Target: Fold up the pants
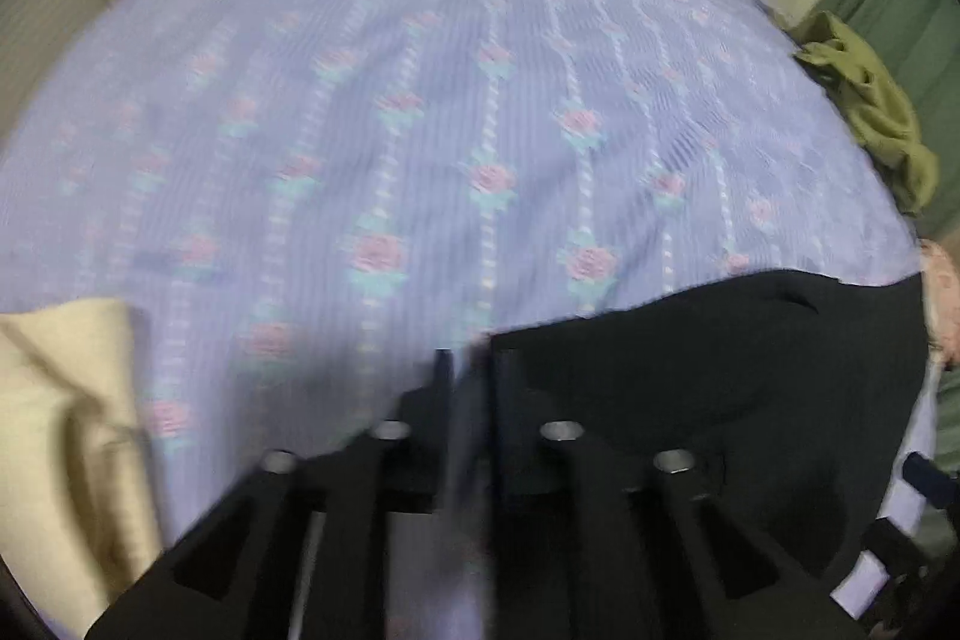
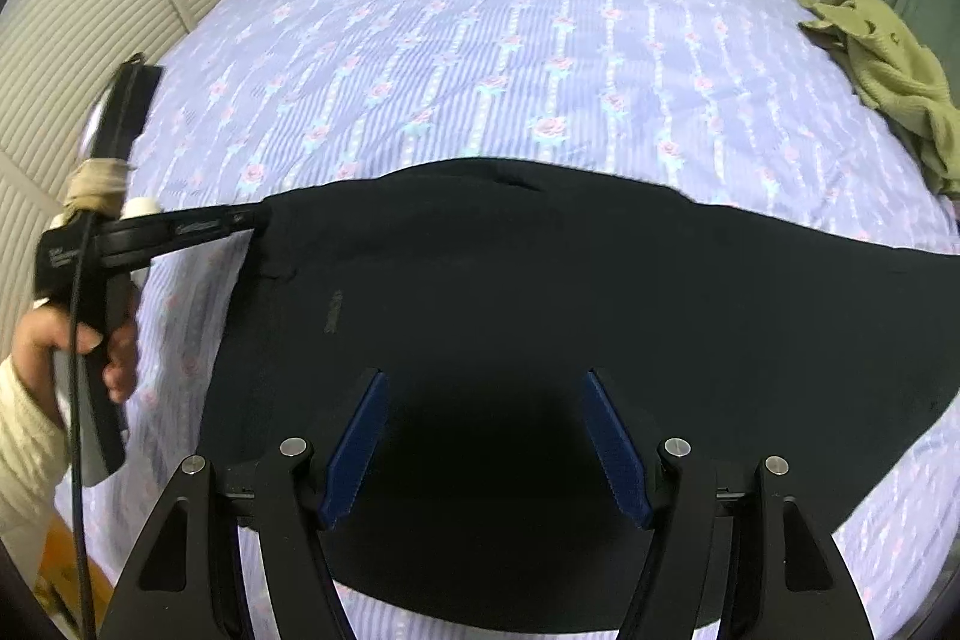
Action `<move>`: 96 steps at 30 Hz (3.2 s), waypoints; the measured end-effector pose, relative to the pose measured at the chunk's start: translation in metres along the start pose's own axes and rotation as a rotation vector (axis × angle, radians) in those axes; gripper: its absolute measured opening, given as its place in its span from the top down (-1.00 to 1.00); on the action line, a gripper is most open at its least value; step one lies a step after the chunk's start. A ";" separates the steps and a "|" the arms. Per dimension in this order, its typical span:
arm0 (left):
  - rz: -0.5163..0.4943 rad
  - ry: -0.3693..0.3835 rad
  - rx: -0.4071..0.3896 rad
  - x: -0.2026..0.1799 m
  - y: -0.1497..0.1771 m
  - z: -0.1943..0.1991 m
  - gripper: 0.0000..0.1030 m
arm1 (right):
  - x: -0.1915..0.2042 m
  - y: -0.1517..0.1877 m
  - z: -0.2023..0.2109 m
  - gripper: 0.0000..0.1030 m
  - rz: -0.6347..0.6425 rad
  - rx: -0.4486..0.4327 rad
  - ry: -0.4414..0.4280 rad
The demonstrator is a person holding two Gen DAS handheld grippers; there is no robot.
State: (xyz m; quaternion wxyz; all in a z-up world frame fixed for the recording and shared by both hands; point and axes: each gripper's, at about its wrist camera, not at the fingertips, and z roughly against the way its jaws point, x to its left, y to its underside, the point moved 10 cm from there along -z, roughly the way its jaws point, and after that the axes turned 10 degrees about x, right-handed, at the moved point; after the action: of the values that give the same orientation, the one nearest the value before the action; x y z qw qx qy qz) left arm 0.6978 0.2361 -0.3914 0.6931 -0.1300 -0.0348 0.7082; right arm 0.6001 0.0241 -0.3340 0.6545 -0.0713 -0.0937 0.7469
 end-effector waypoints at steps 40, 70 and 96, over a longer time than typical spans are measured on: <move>0.142 -0.193 -0.077 -0.203 0.297 0.075 -0.61 | -0.122 0.185 -0.028 -0.30 0.154 0.085 -0.341; 0.123 -0.173 -0.063 -0.199 0.280 0.075 -0.61 | -0.109 0.170 -0.045 0.73 0.267 0.115 -0.339; -0.156 -0.081 -0.114 -0.258 0.235 0.134 -0.61 | -0.186 0.183 0.090 -0.15 -0.133 -0.063 -0.183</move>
State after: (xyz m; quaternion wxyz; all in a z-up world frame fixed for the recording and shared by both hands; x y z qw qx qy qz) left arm 0.4393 -0.0103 -0.2811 0.7356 -0.1373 -0.1128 0.6537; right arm 0.4274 -0.1877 -0.2920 0.6888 -0.0169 -0.1811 0.7017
